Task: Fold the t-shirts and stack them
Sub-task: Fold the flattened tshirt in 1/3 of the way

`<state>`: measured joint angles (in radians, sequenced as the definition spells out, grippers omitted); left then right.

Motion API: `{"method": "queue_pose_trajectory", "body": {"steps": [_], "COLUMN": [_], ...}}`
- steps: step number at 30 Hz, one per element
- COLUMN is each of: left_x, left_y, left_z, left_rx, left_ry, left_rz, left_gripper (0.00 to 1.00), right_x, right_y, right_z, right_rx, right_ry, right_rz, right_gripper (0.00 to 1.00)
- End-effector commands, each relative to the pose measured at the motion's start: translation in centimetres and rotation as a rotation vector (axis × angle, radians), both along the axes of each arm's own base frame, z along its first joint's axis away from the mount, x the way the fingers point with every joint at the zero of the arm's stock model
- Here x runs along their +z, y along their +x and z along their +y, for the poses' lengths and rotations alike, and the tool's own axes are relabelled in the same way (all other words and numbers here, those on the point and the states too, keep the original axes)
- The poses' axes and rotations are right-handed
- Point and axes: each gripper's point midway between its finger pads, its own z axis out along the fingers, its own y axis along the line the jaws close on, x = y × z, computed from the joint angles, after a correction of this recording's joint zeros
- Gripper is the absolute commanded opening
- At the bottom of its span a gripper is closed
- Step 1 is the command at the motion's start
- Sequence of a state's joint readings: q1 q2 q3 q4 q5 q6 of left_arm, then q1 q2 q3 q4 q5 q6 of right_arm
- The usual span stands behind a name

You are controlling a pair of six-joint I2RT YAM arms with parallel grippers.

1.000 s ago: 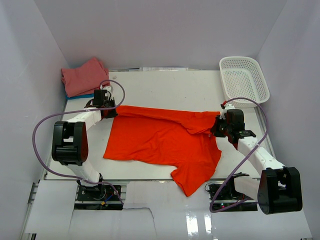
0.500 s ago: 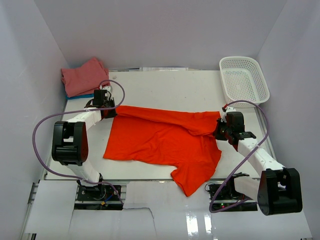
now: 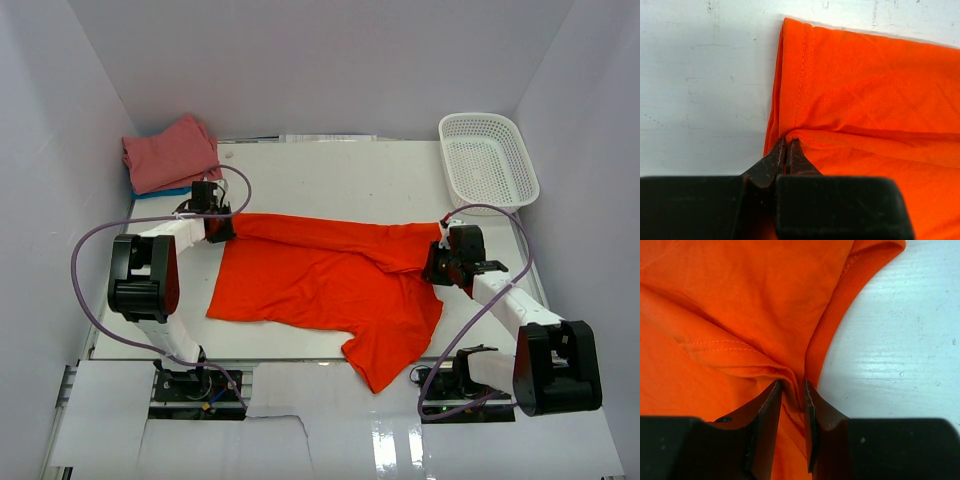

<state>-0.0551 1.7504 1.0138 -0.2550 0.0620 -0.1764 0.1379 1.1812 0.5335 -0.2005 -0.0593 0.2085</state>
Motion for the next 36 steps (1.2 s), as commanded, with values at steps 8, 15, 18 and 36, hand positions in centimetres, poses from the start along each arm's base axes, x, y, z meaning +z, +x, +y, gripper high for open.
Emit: {"method": "queue_pose_trajectory", "body": {"steps": [8,15,18,36], "left_x": [0.2,1.6,3.3,7.0], "left_y": [0.1,0.3,0.7,2.9], "left_z": [1.6,3.0,4.4,3.5], "left_rx": [0.069,0.146,0.234,0.199], "left_ry": [0.063,0.118,0.156,0.064], "left_rz": [0.049,0.012,-0.047,-0.166], "left_gripper": [0.36,0.56,0.58,0.63], "right_x": [1.7,2.8,4.2,4.8], "right_y": [0.9,1.1,1.9,8.2], "right_z": [-0.9,-1.9,-1.9,0.5], "right_rx": [-0.042,-0.093,-0.107,-0.059], "right_ry": [-0.042,-0.072,-0.064,0.156], "right_rz": [0.009,-0.028,-0.075,-0.041], "right_gripper": [0.68,0.76,0.77,0.82]}}
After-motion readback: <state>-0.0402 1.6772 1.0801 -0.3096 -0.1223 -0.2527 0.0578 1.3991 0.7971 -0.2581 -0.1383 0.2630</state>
